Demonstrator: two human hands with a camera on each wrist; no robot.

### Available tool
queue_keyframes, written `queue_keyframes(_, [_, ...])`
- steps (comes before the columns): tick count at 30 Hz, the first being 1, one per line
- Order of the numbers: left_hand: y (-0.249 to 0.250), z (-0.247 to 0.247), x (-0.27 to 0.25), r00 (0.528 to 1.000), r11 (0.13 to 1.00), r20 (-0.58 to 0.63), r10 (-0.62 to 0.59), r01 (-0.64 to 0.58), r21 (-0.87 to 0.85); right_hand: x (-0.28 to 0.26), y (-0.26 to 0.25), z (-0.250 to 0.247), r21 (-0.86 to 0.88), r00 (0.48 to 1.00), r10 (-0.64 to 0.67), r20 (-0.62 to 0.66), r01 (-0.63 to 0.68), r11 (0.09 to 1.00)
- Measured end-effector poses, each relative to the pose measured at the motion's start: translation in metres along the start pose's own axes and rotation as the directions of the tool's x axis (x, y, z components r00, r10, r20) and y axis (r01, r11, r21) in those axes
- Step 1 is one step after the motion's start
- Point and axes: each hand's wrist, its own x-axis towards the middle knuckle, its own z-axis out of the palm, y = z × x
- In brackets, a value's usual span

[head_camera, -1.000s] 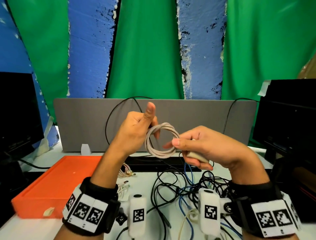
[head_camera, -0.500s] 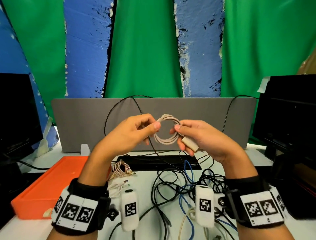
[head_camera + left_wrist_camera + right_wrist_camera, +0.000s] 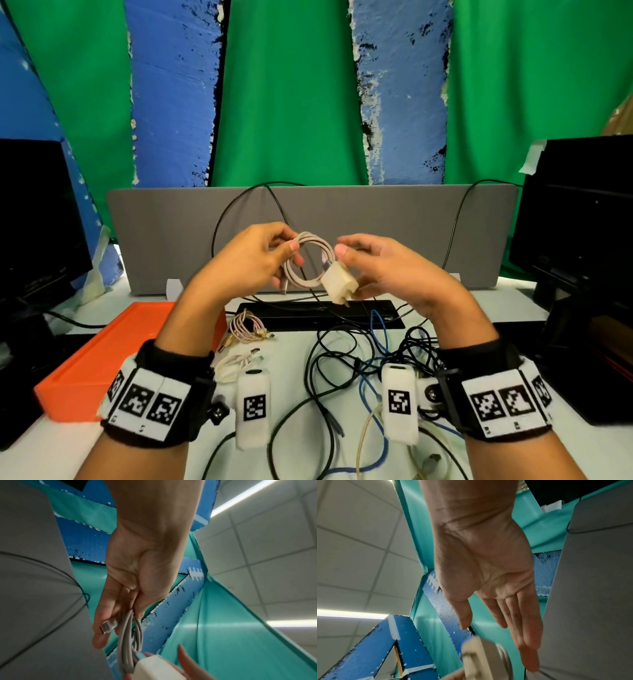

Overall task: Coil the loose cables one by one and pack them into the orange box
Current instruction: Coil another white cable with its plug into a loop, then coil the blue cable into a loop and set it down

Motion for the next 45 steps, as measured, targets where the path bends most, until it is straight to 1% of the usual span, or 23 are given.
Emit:
queue_keyframes(3, [-0.021, -0.001, 0.007, 0.991, 0.992, 0.048, -0.126, 0.125, 0.032, -0.003, -0.001, -0.007, -0.040, 0.997, -0.009, -0.070, 0.006, 0.999])
queue_keyframes(6, [-0.052, 0.004, 0.018, 0.959, 0.964, 0.138, -0.247, 0.228, 0.137, -0.008, -0.005, -0.010, -0.036, 0.997, -0.014, -0.072, 0.012, 0.999])
queue_keyframes(11, [-0.092, 0.029, 0.028, 0.868, 0.891, 0.248, -0.431, 0.368, 0.265, -0.009, -0.003, -0.007, -0.110, 1.000, -0.010, -0.025, 0.007, 0.994])
queue_keyframes(15, [-0.109, 0.048, 0.033, 0.790, 0.816, 0.231, -0.568, 0.505, 0.280, -0.009, -0.003, -0.009, -0.137, 1.000, -0.011, -0.007, 0.010, 0.991])
queue_keyframes(19, [-0.126, 0.054, 0.041, 0.718, 0.747, 0.247, -0.651, 0.547, 0.379, -0.009, -0.002, -0.012, -0.130, 1.000, -0.015, -0.006, 0.014, 0.991])
queue_keyframes(21, [-0.130, 0.055, 0.044, 0.709, 0.729, 0.241, -0.663, 0.538, 0.423, -0.009, 0.000, -0.013, -0.127, 1.000, -0.019, -0.008, 0.018, 0.992])
queue_keyframes(27, [-0.139, 0.062, 0.055, 0.748, 0.674, 0.133, -0.650, 0.486, 0.556, -0.006, 0.003, -0.012, -0.141, 1.000, -0.017, 0.000, 0.017, 0.990])
queue_keyframes(28, [-0.139, 0.063, 0.057, 0.766, 0.656, 0.116, -0.632, 0.449, 0.606, -0.005, 0.004, -0.012, -0.142, 1.000, -0.013, -0.002, 0.012, 0.990])
queue_keyframes(29, [-0.136, 0.062, 0.059, 0.801, 0.622, 0.093, -0.591, 0.380, 0.684, -0.004, 0.005, -0.012, -0.147, 1.000, -0.007, -0.006, 0.006, 0.989])
queue_keyframes(31, [-0.127, 0.064, 0.061, 0.894, 0.542, 0.038, -0.447, 0.237, 0.807, -0.001, 0.009, -0.011, -0.157, 1.000, 0.012, -0.014, -0.014, 0.988])
queue_keyframes(32, [-0.120, 0.068, 0.063, 0.928, 0.558, 0.041, -0.372, 0.188, 0.808, 0.001, 0.012, -0.011, -0.164, 0.999, 0.026, -0.019, -0.029, 0.986])
queue_keyframes(33, [-0.113, 0.074, 0.064, 0.942, 0.606, 0.084, -0.324, 0.138, 0.784, 0.004, 0.017, -0.010, -0.176, 0.999, 0.043, -0.025, -0.047, 0.983])
queue_keyframes(34, [-0.106, 0.082, 0.064, 0.938, 0.678, 0.164, -0.304, 0.092, 0.729, 0.008, 0.023, -0.009, -0.198, 0.998, 0.059, -0.032, -0.064, 0.978])
queue_keyframes(35, [-0.100, 0.091, 0.063, 0.914, 0.761, 0.266, -0.307, 0.068, 0.645, 0.012, 0.029, -0.008, -0.225, 0.996, 0.074, -0.042, -0.082, 0.971])
queue_keyframes(36, [-0.094, 0.102, 0.060, 0.868, 0.816, 0.366, -0.335, 0.073, 0.573, 0.017, 0.036, -0.007, -0.256, 0.994, 0.093, -0.054, -0.104, 0.961])
queue_keyframes(37, [-0.089, 0.112, 0.056, 0.813, 0.826, 0.443, -0.378, 0.079, 0.558, 0.022, 0.044, -0.006, -0.288, 0.991, 0.113, -0.067, -0.128, 0.949])
queue_keyframes(38, [-0.085, 0.119, 0.052, 0.759, 0.803, 0.491, -0.428, 0.070, 0.592, 0.027, 0.051, -0.006, -0.324, 0.988, 0.131, -0.080, -0.150, 0.934])
queue_keyframes(39, [-0.084, 0.126, 0.050, 0.729, 0.765, 0.506, -0.460, 0.037, 0.643, 0.030, 0.059, -0.006, -0.363, 0.984, 0.149, -0.093, -0.173, 0.916])
queue_keyframes(40, [-0.085, 0.130, 0.050, 0.732, 0.728, 0.500, -0.463, -0.008, 0.686, 0.034, 0.066, -0.006, -0.406, 0.981, 0.163, -0.102, -0.191, 0.894])
queue_keyframes(41, [-0.087, 0.132, 0.051, 0.753, 0.706, 0.484, -0.446, -0.036, 0.707, 0.037, 0.074, -0.006, -0.451, 0.978, 0.178, -0.107, -0.207, 0.868])
queue_keyframes(42, [-0.088, 0.132, 0.052, 0.777, 0.710, 0.470, -0.420, -0.041, 0.703, 0.039, 0.082, -0.006, -0.497, 0.974, 0.196, -0.114, -0.227, 0.838])
queue_keyframes(43, [-0.091, 0.131, 0.055, 0.789, 0.738, 0.466, -0.399, -0.025, 0.674, 0.042, 0.089, -0.006, -0.541, 0.968, 0.217, -0.127, -0.251, 0.803])
queue_keyframes(45, [-0.093, 0.128, 0.057, 0.773, 0.818, 0.501, -0.388, 0.039, 0.574, 0.047, 0.100, -0.004, -0.635, 0.953, 0.257, -0.162, -0.300, 0.712])
